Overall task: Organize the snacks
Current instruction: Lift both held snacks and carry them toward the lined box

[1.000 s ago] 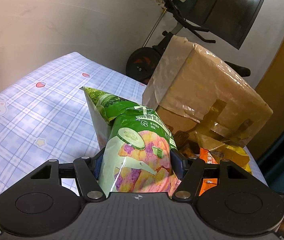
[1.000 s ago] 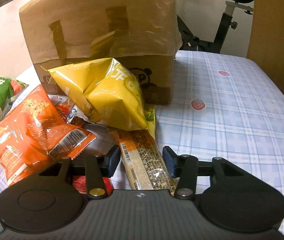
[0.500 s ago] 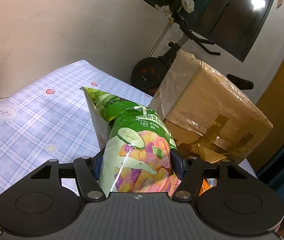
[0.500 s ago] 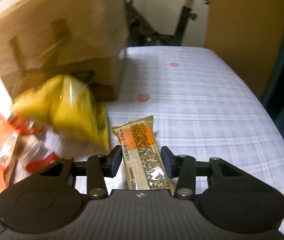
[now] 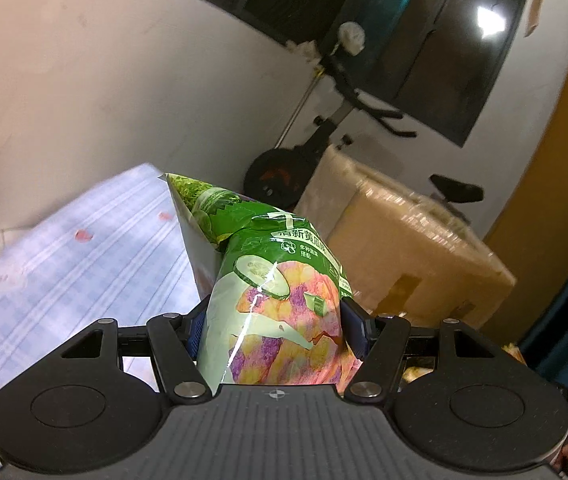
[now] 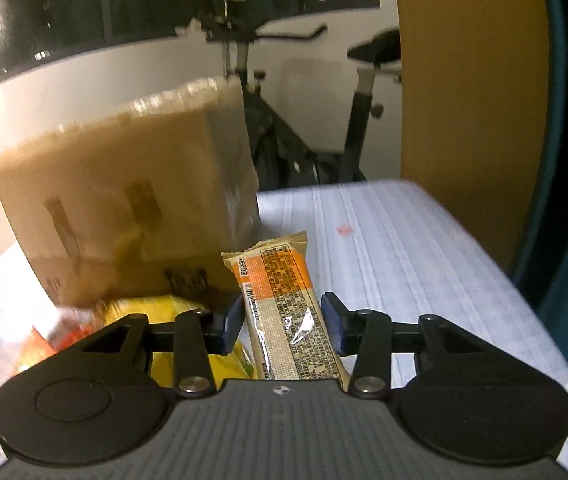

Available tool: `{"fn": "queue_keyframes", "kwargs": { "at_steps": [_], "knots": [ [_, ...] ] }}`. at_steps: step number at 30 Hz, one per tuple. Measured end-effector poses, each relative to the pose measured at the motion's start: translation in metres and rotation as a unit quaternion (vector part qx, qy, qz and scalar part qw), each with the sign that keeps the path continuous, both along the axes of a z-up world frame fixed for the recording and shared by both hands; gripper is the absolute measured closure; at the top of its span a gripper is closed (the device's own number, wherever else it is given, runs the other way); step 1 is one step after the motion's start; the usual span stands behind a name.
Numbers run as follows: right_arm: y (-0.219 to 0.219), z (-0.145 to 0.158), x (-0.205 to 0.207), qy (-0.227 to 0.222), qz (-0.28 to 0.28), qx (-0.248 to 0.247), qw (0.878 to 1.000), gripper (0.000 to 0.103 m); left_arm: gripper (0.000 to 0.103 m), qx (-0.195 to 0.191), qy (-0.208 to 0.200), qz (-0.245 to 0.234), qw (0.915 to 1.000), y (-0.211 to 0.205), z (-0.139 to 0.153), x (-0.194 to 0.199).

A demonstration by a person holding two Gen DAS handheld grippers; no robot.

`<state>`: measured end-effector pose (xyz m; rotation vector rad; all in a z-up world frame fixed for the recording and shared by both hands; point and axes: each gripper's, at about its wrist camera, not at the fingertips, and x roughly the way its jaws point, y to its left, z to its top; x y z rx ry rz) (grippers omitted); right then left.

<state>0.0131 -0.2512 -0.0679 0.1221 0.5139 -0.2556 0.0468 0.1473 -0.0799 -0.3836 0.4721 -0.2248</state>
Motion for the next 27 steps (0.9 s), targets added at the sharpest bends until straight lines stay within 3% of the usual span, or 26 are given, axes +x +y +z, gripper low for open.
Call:
{"fn": "queue_keyframes", "kwargs": {
  "at_steps": [20,27],
  "knots": [
    [0.033,0.1,0.057,-0.131,0.076,-0.039,0.988,0.058,0.036,0.042,-0.1,-0.049,0.9929,-0.054,0.081,0.045],
    [0.041,0.114,0.093,-0.14,0.104,-0.049,0.984,0.058,0.036,0.039,-0.124,-0.052,0.9901,-0.067,0.102,0.055]
  ]
}}
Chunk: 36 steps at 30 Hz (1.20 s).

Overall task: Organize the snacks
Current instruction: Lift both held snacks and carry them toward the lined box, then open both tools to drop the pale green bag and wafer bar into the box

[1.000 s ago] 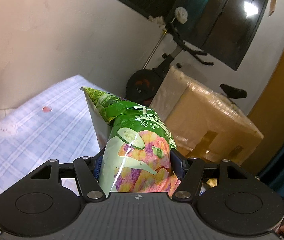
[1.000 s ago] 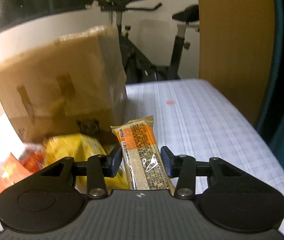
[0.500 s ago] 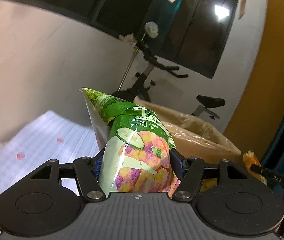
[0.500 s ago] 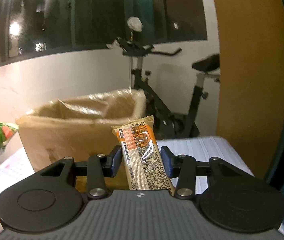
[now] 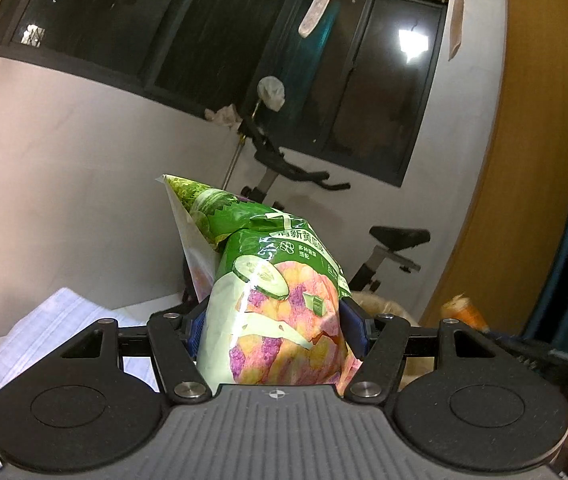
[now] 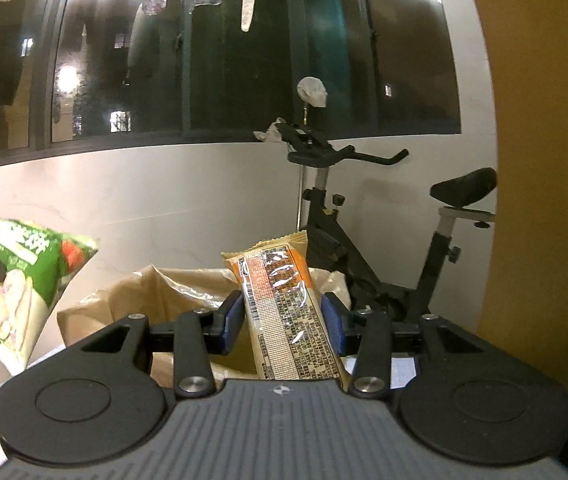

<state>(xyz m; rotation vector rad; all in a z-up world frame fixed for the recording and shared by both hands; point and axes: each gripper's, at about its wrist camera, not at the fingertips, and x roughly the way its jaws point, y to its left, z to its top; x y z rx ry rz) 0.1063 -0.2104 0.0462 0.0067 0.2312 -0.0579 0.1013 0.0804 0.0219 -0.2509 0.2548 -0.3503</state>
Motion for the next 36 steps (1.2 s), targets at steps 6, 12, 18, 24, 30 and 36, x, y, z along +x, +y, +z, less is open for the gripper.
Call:
{"fn": "queue_keyframes", "kwargs": {
  "at_steps": [6,12,18,24,30,36],
  "knots": [
    [-0.002,-0.002,0.036,0.023,0.012,0.016,1.0,0.058,0.036,0.018,-0.005,-0.011,0.9998,-0.018,0.019,0.028],
    [-0.009,-0.005,0.072,0.045,0.008,0.058,0.997,0.058,0.036,0.019,0.02,-0.049,0.9984,-0.039,0.023,0.078],
    [-0.009,-0.013,0.098,0.07,0.003,0.076,0.995,0.058,0.036,0.121,0.043,-0.041,0.9909,-0.071,0.008,0.112],
    [-0.01,-0.027,0.112,0.094,-0.005,0.081,0.992,0.058,0.035,0.166,0.059,-0.039,0.9835,-0.085,-0.001,0.127],
    [-0.009,-0.038,0.119,0.118,-0.011,0.086,0.989,0.057,0.02,0.175,0.079,-0.029,0.9809,-0.08,0.005,0.155],
    [-0.008,-0.037,0.119,0.121,-0.013,0.085,0.989,0.052,0.014,0.182,0.074,-0.027,0.9802,-0.078,0.011,0.147]
  ]
}}
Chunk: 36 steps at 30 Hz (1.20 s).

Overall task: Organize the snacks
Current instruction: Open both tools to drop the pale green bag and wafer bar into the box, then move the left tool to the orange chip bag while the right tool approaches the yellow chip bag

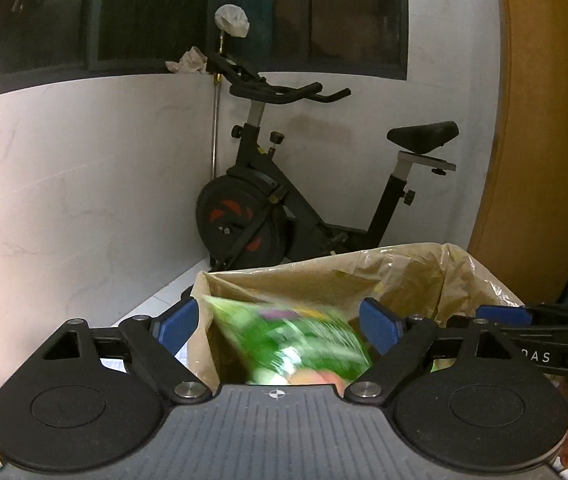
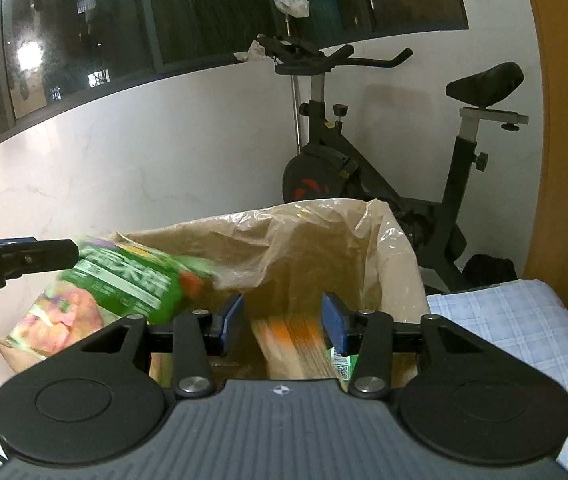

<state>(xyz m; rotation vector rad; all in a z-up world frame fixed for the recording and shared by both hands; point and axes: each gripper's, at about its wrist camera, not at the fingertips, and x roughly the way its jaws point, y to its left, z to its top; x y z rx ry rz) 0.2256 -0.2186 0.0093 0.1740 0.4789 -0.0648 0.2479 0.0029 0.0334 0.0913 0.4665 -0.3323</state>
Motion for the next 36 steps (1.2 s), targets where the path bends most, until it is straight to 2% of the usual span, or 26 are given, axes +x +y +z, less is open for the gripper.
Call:
{"fn": "queue_keyframes", "kwargs": {
  "at_steps": [2,10,19,26,31,36],
  "knots": [
    [0.001,0.001,-0.001,0.002,-0.001,0.001,1.0,0.049,0.014,-0.003,0.0,0.0,1.0,0.002,0.002,-0.003],
    [0.005,0.011,-0.016,-0.002,0.008,-0.008,1.0,0.049,0.014,-0.019,-0.004,0.004,0.9998,0.013,0.011,-0.017],
    [-0.001,0.027,-0.061,-0.019,0.017,-0.001,1.0,0.049,0.014,-0.024,-0.027,0.02,0.9992,0.037,0.031,-0.049],
    [-0.007,0.039,-0.095,-0.037,0.012,-0.006,0.999,0.049,0.014,-0.043,-0.044,0.036,0.9974,0.06,0.05,-0.072],
    [-0.008,0.041,-0.123,-0.05,0.014,-0.015,0.999,0.049,0.014,-0.041,-0.046,0.035,0.9975,0.066,0.046,-0.094],
    [-0.004,0.03,-0.144,-0.041,0.016,-0.017,0.999,0.049,0.014,-0.052,-0.035,0.034,0.9975,0.071,0.03,-0.112]
  ]
}}
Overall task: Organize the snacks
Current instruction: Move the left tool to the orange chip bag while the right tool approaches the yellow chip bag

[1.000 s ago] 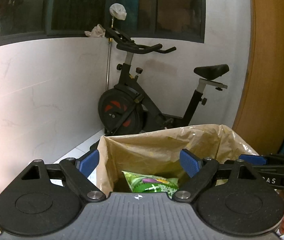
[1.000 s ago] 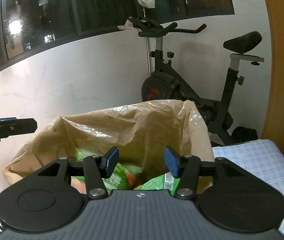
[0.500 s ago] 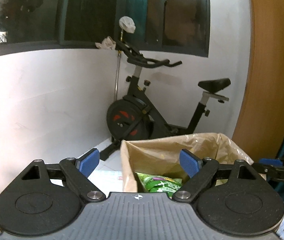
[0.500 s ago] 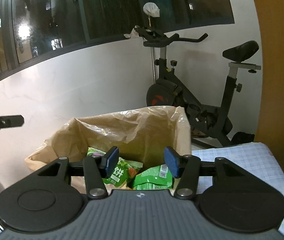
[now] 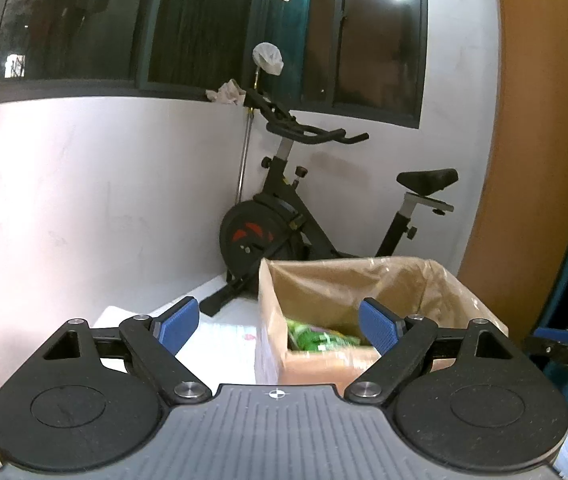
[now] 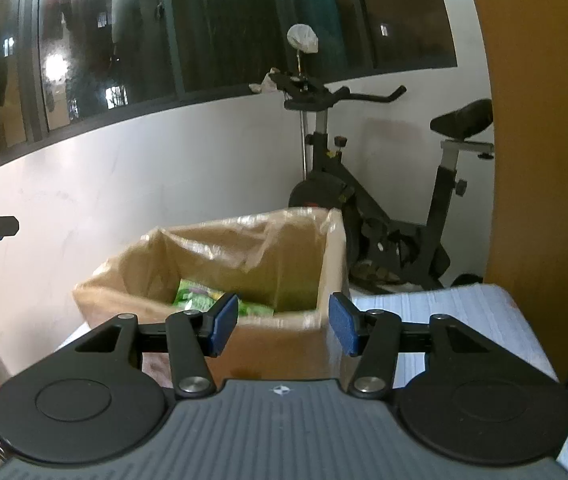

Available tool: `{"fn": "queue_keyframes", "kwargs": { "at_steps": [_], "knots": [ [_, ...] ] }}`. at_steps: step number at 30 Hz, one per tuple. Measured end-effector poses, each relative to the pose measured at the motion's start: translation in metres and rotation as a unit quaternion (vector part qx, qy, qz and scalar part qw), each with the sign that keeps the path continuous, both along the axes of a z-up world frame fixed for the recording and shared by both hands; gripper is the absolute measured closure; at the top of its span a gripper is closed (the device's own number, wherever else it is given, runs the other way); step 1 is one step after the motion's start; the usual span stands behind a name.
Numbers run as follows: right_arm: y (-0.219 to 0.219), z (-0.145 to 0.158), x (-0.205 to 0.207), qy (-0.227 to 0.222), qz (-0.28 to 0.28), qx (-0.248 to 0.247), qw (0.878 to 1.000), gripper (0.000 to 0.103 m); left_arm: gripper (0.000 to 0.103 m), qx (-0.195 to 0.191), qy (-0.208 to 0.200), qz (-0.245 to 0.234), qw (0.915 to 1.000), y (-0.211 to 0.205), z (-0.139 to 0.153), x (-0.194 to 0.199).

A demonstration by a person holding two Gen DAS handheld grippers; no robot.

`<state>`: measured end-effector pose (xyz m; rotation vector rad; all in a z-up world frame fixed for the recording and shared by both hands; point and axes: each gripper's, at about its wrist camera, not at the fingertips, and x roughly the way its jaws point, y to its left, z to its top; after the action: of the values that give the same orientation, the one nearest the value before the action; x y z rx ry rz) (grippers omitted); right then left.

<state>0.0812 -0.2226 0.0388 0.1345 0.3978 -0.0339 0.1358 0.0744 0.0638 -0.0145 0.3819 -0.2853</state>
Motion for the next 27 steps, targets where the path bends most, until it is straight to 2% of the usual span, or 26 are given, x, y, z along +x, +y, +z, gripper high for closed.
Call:
{"fn": "queue_keyframes", "kwargs": {
  "at_steps": [9,14,19,22,27],
  "knots": [
    [0.017,-0.04,-0.031,0.026,0.001,0.001,1.0,0.049,0.014,-0.004,0.023,-0.017,0.9996,-0.014,-0.06,-0.039],
    [0.036,-0.068,-0.045,0.036,-0.011,-0.034,0.999,0.043,0.014,-0.006,0.059,-0.04,0.9974,-0.034,-0.106,-0.051],
    [0.05,-0.095,-0.054,0.053,-0.015,-0.039,0.998,0.039,0.014,-0.015,0.1,-0.065,0.9927,-0.051,-0.146,-0.057],
    [0.056,-0.109,-0.059,0.066,-0.014,-0.039,0.997,0.039,0.014,-0.017,0.121,-0.079,0.9894,-0.056,-0.163,-0.059],
    [0.057,-0.127,-0.065,0.089,-0.021,-0.026,0.995,0.038,0.014,0.007,0.134,-0.107,0.9851,-0.07,-0.181,-0.066]
  ]
}}
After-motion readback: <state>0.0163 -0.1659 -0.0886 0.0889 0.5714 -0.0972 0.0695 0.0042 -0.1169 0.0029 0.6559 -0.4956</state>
